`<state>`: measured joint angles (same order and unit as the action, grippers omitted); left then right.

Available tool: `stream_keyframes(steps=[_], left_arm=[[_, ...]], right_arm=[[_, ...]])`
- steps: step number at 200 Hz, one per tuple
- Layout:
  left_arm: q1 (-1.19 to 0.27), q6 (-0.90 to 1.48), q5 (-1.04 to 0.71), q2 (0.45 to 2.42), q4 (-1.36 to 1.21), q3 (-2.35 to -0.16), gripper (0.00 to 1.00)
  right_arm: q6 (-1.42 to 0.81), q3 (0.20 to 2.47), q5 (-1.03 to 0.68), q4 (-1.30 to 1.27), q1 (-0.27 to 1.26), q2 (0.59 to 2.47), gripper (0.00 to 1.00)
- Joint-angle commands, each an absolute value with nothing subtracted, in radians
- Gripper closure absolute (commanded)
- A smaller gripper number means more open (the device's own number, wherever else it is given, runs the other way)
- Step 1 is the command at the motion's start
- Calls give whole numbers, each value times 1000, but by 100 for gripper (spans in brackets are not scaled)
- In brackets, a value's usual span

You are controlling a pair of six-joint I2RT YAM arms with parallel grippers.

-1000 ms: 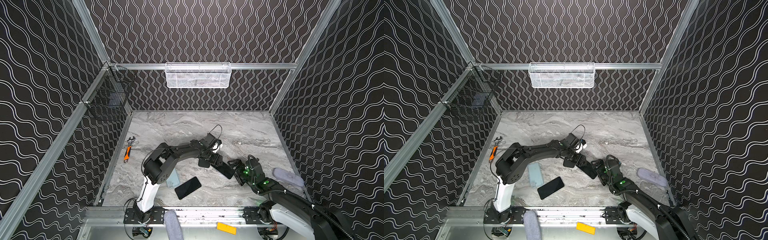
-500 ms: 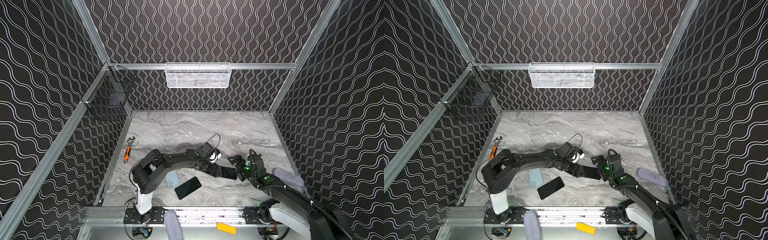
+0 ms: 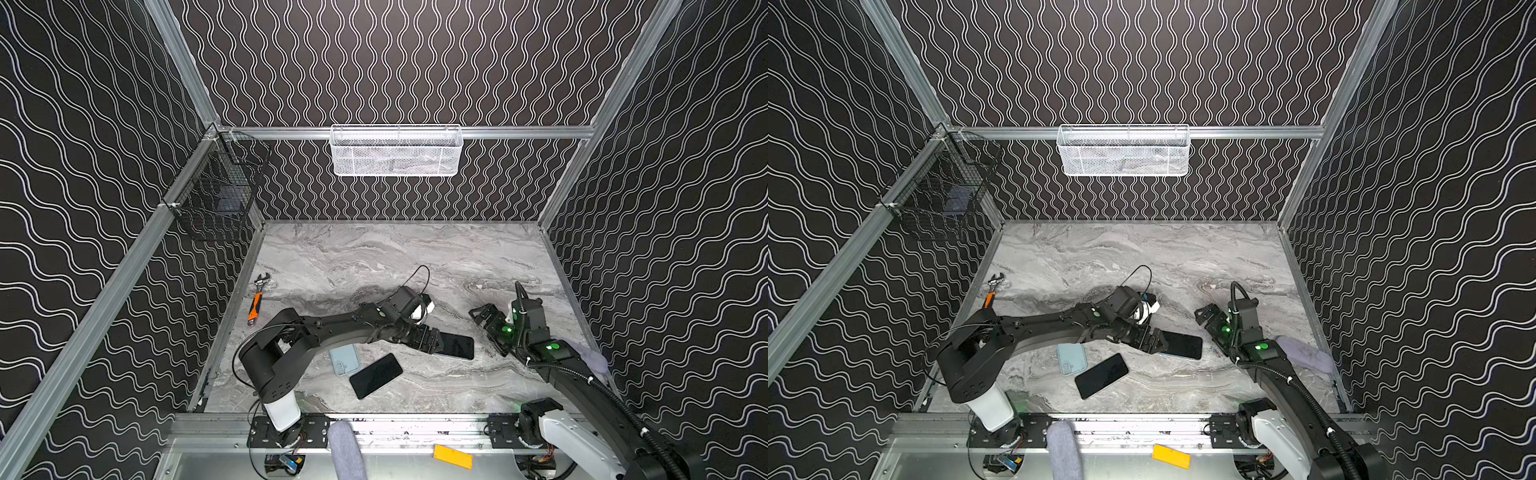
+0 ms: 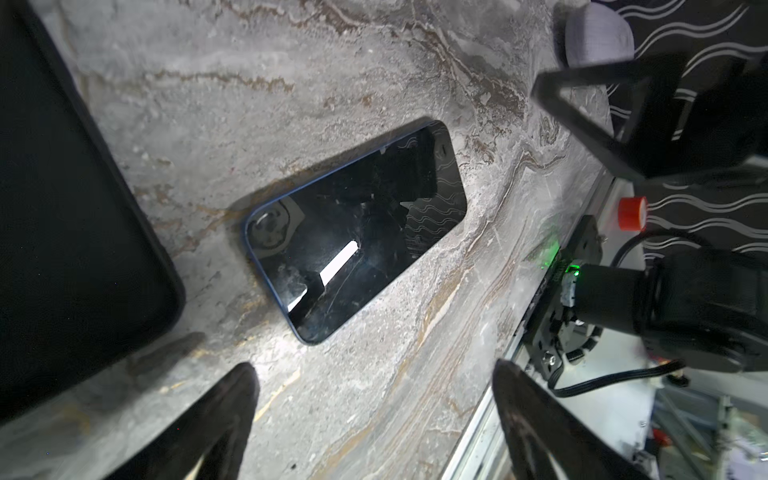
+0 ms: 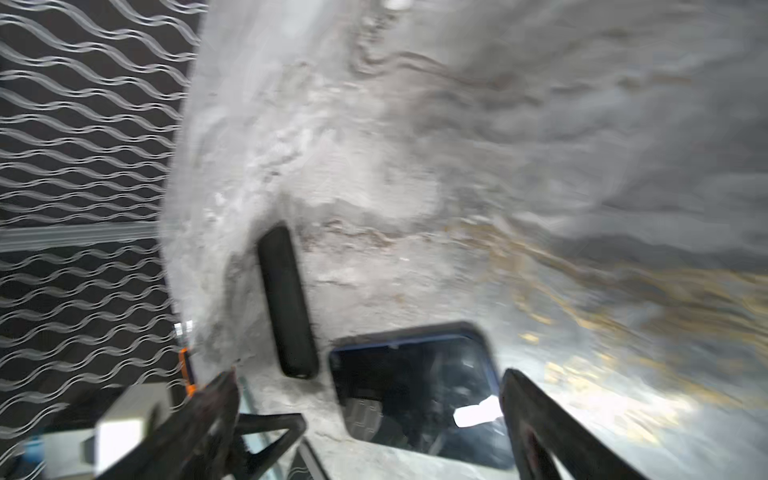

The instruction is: Put the phone into the phone case

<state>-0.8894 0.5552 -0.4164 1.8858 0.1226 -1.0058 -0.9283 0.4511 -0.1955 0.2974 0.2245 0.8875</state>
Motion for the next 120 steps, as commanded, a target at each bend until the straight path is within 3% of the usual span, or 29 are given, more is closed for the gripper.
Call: stream_keyframes(steps=[1,44,120], left_arm=[[-884,623,-474,1907,21,-996,8],[-879,630,-489,1925,-3,-983,8],[-872,639,-504,1976,-53,-969,8]], right_arm=[[-864,436,-252,420,214,887,1],[-832,396,-351,340,214,970,0],[-815,385,-372,252,214,1076,0]])
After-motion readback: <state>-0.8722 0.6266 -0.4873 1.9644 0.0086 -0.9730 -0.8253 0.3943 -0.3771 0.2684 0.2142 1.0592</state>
